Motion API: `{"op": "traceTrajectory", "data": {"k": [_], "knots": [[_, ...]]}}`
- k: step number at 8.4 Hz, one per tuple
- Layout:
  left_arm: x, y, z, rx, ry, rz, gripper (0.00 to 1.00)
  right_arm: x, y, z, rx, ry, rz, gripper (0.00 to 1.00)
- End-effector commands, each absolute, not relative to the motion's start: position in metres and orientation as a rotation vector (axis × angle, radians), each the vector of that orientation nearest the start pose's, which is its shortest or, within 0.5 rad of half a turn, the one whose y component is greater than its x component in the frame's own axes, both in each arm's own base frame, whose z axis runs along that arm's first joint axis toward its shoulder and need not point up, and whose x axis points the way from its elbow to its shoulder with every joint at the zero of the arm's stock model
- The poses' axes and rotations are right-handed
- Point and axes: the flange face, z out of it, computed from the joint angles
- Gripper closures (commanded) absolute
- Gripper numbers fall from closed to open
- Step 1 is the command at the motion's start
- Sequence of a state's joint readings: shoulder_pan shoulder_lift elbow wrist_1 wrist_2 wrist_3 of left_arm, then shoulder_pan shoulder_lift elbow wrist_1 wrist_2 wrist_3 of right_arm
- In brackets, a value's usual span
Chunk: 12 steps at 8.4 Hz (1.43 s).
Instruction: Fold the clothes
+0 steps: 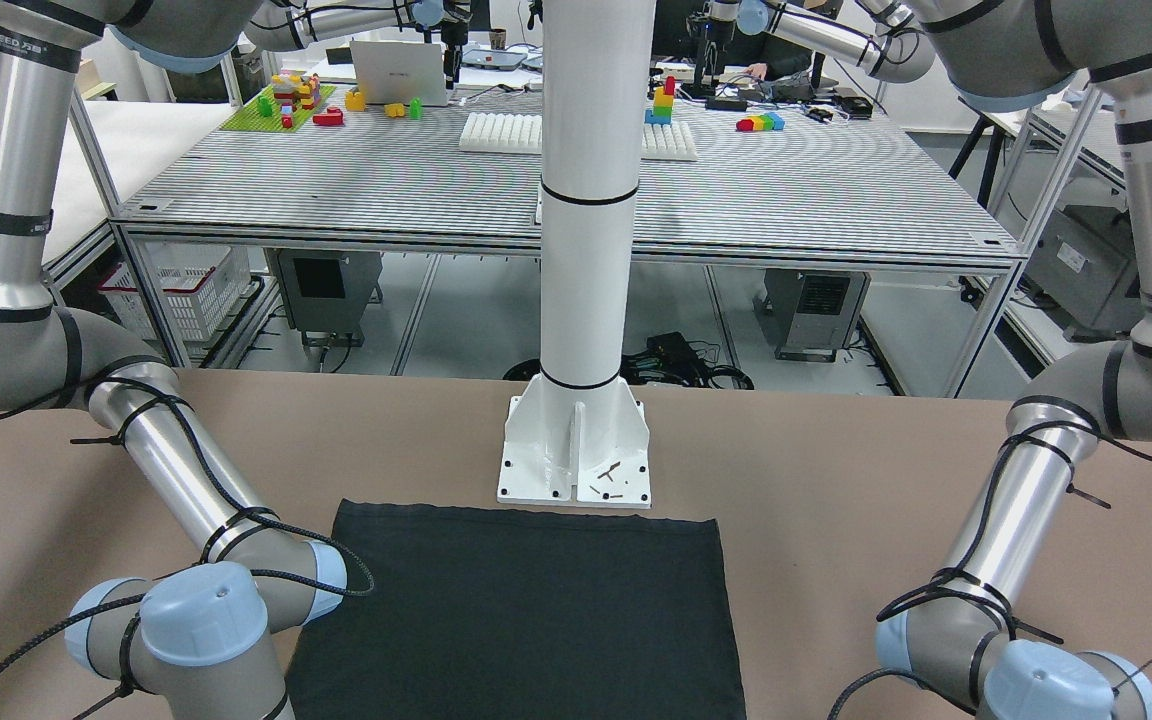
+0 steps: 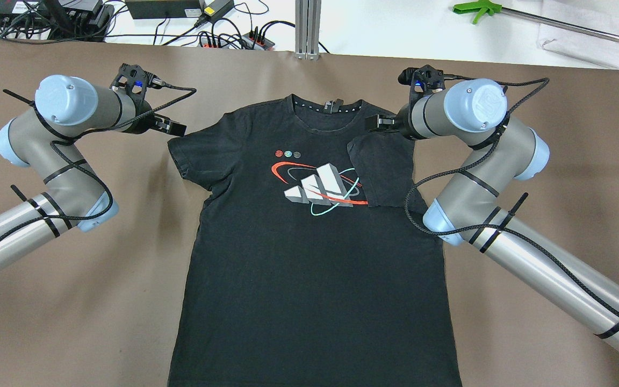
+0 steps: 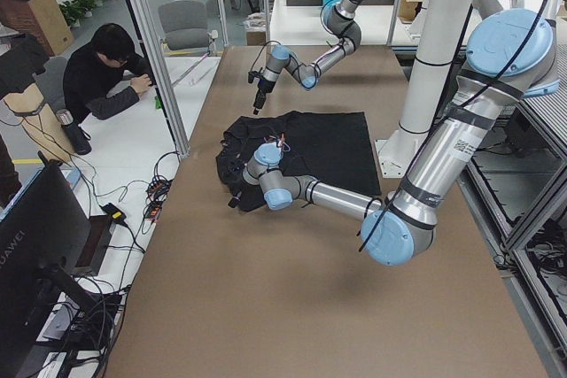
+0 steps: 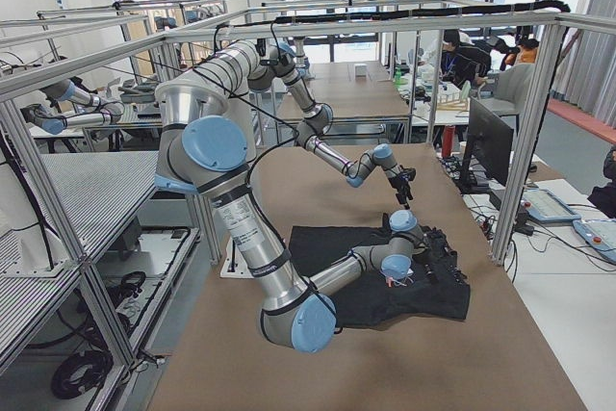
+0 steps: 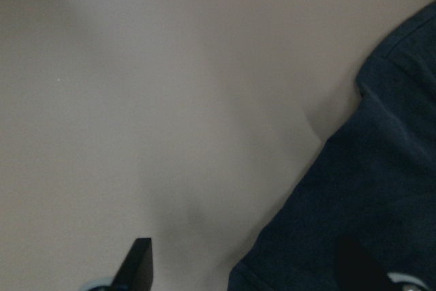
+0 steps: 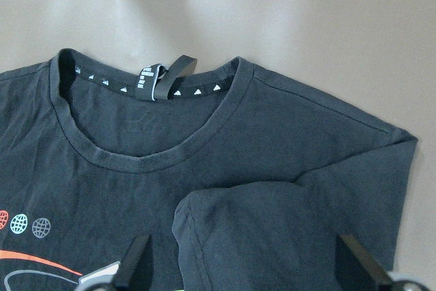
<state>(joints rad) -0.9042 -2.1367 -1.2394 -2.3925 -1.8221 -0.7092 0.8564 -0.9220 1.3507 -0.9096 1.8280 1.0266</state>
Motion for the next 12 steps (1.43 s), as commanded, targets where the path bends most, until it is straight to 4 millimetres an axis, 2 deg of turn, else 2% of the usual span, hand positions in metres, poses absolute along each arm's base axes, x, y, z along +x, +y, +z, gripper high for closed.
{"op": "traceTrajectory", "data": {"k": [1,3,5,8,10,11,12], "knots": [[0.392,-0.647,0.425,0.702,0.867,0.11,0.06,-0.403,-0.636,0.297,0.524,-0.974,0.145,0.06],[0.393,-0.647,0.432,0.695,0.866,0.11,0.06,-0.403,-0.636,0.298,0.523,-0.973,0.146,0.06],[0.396,-0.644,0.428,0.697,0.878,0.112,0.08,-0.403,-0.634,0.302,0.52,-0.973,0.144,0.06],[0.415,-0.631,0.429,0.683,0.887,0.137,0.3,-0.402,-0.633,0.308,0.517,-0.968,0.146,0.06],[0.415,-0.629,0.433,0.68,0.886,0.139,0.34,-0.402,-0.633,0.308,0.517,-0.968,0.146,0.06],[0.413,-0.627,0.438,0.677,0.883,0.142,0.43,-0.401,-0.632,0.306,0.52,-0.971,0.145,0.06],[0.412,-0.627,0.436,0.677,0.89,0.147,0.57,-0.4,-0.631,0.303,0.523,-0.976,0.145,0.06]]}}
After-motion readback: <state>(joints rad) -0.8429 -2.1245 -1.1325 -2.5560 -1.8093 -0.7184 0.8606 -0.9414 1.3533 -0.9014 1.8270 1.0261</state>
